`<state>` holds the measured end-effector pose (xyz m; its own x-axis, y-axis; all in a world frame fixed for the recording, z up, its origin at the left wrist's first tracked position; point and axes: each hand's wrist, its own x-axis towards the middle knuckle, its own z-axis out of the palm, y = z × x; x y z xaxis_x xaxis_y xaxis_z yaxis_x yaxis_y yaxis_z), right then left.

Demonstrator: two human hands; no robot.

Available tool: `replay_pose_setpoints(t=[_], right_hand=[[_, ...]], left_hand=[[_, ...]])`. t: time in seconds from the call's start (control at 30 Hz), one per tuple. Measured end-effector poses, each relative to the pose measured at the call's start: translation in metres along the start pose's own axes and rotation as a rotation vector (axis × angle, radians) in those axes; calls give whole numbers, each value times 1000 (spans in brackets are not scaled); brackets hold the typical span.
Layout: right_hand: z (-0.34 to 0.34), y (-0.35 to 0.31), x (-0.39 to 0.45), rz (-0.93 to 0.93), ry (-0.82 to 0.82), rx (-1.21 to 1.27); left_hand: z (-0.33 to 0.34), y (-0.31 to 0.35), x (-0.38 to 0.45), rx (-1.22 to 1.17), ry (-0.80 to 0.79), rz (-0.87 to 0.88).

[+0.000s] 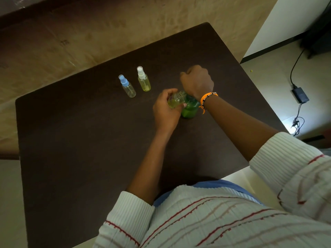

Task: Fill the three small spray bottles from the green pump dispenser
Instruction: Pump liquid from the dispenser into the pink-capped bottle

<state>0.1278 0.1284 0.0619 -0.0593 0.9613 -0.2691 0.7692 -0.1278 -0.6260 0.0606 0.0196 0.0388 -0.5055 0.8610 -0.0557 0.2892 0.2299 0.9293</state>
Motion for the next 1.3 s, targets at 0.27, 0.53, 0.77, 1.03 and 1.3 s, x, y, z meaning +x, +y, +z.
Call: replay_pose_setpoints(t=[0.27,0.53,0.77,1.03,1.3], right_hand=[[-7,-4,4,35,-252,9],[-2,-1,0,-7,-47,-14],[-6,-4,4,51,-177,14],[-2,-2,-2,25,-29,-8],[-6,-4,1,81,-166,84]], left_hand=[[-3,3,-3,-19,6,1],[-3,3,0,7,1,7],[-4,3,-2,-15,4,-1],[-1,2,-2,-4,3,-2],[-4,3,-3,-15,8,9]])
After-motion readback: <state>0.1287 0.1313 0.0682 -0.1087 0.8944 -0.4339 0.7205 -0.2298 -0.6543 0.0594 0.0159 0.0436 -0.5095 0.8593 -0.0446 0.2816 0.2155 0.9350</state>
